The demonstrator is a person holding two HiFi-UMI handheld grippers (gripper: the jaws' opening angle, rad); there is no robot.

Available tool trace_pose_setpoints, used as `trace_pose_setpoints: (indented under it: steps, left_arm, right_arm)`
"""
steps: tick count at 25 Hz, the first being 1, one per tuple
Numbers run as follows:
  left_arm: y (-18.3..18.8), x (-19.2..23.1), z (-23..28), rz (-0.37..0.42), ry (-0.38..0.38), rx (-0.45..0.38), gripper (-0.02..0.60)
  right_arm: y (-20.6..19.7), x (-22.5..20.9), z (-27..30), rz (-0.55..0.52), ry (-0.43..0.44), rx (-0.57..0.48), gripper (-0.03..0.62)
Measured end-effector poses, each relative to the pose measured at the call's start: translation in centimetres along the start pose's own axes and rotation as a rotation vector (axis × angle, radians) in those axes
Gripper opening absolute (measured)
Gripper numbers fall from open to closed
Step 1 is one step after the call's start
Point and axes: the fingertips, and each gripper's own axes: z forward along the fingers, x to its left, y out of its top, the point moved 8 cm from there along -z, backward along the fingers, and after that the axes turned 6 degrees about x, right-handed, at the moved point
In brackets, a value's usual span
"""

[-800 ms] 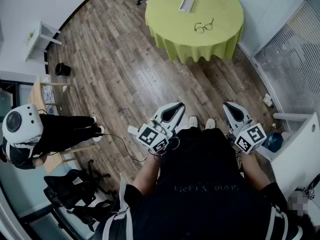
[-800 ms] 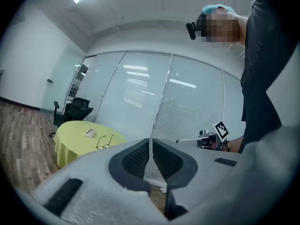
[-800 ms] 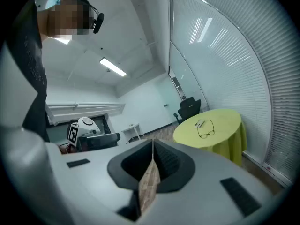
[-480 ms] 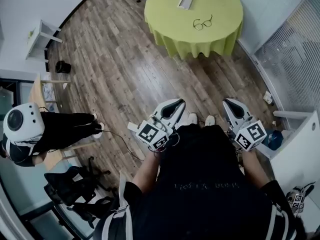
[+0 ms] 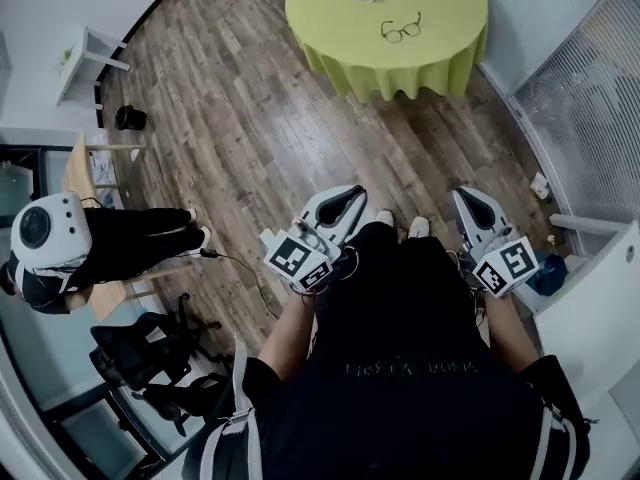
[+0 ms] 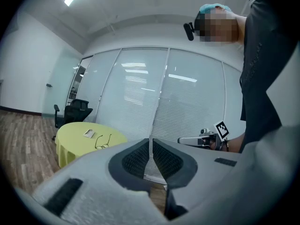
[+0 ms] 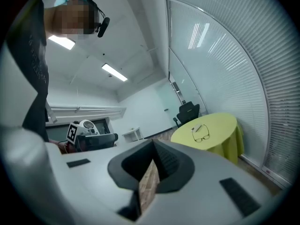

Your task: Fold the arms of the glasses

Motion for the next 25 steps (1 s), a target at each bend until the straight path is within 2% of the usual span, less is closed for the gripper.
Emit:
trace_pose_setpoints:
  steps: [5, 13, 20, 25]
  left_arm:
    - [-0.4, -1.3, -0.1, -0.002, 0.035, -0.002, 0.038]
    - [0.1, -1.3, 2.0, 0.017, 0.021, -0.008, 0.038]
    - [0.0, 0.5, 3.5, -0.002, -0.017, -0.017, 0.038]
    - [0.6, 2.4, 4.6, -0.012, -0.015, -0.017, 0.038]
  right_arm:
    - [-0.8, -1.2, -0.8, 0.007, 0.000, 0.027, 0.029]
    - [-0.4, -2.3, -1.1, 0.001, 0.018, 0.019, 0.029]
    - [-0.1, -2.9, -0.3, -0.002, -0.010, 0.030, 0.029]
    - [0.3, -3.6, 1.2, 0.001, -0.014, 0.071, 0.031]
